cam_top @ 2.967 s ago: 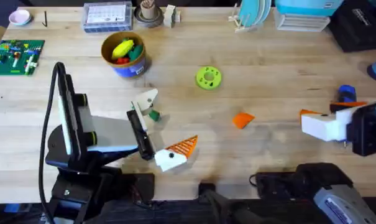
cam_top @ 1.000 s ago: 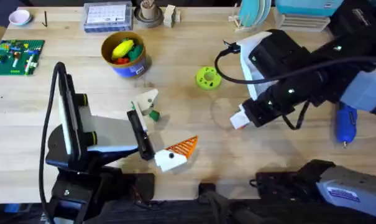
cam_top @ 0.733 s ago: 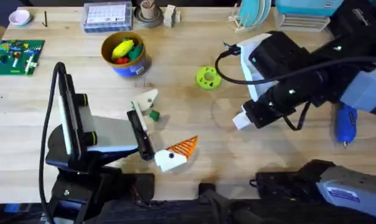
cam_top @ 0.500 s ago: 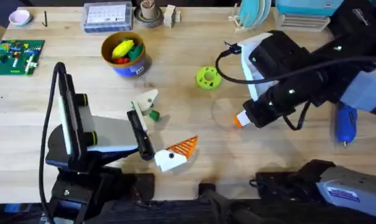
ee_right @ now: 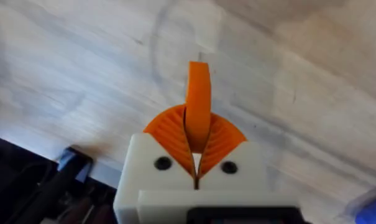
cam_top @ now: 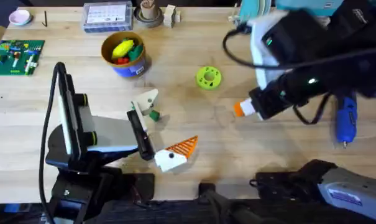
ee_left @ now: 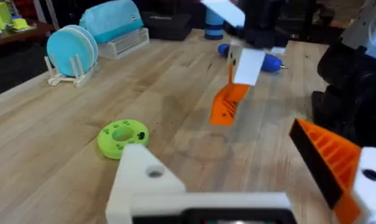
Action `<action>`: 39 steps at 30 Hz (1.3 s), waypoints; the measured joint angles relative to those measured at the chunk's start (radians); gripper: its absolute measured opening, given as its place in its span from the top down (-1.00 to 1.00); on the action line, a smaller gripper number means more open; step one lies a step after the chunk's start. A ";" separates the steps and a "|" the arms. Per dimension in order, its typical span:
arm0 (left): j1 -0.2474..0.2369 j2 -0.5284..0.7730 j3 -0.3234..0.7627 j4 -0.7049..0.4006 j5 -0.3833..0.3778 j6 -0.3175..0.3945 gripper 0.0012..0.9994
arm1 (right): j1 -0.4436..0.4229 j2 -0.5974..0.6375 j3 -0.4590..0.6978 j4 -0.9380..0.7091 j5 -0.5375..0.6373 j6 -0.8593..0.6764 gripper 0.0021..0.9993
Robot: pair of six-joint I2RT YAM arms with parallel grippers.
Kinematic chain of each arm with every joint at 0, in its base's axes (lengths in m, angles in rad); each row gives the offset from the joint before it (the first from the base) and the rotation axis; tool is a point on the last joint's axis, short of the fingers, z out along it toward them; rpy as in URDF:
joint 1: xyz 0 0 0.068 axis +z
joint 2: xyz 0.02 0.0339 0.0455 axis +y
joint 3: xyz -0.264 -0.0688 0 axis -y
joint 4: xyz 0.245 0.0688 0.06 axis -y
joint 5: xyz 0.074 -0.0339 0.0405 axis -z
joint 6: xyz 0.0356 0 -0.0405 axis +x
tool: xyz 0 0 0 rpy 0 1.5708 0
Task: Pick up the gripper from the table and insert it into the empty holder that is missing its gripper. Then pick up a screw, insert it into the mounting hole, and use the screwdriver to tighten it. Finally, clean up the table by picking up the vegetable and placing it into the bucket.
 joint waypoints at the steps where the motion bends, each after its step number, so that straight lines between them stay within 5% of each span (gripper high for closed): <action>1: 0.000 0.000 0.000 0.000 0.000 0.000 -0.99 | 0.000 -0.017 0.032 0.005 0.000 -0.001 0.98; 5: 0.000 0.000 0.000 0.000 0.000 0.000 -0.99 | 0.000 -0.084 0.135 0.092 -0.029 -0.003 0.98; 11: 0.000 0.000 0.000 0.000 0.000 0.000 -0.99 | 0.000 -0.117 0.163 0.282 -0.242 -0.002 0.99; 25: 0.000 0.000 0.000 0.000 0.000 0.000 -0.99 | -0.068 0.175 0.163 0.309 -0.846 -0.049 0.99; 39: 0.000 0.000 0.000 0.048 -0.001 -0.029 -0.99 | -0.111 0.391 0.163 0.307 -1.279 -0.055 0.99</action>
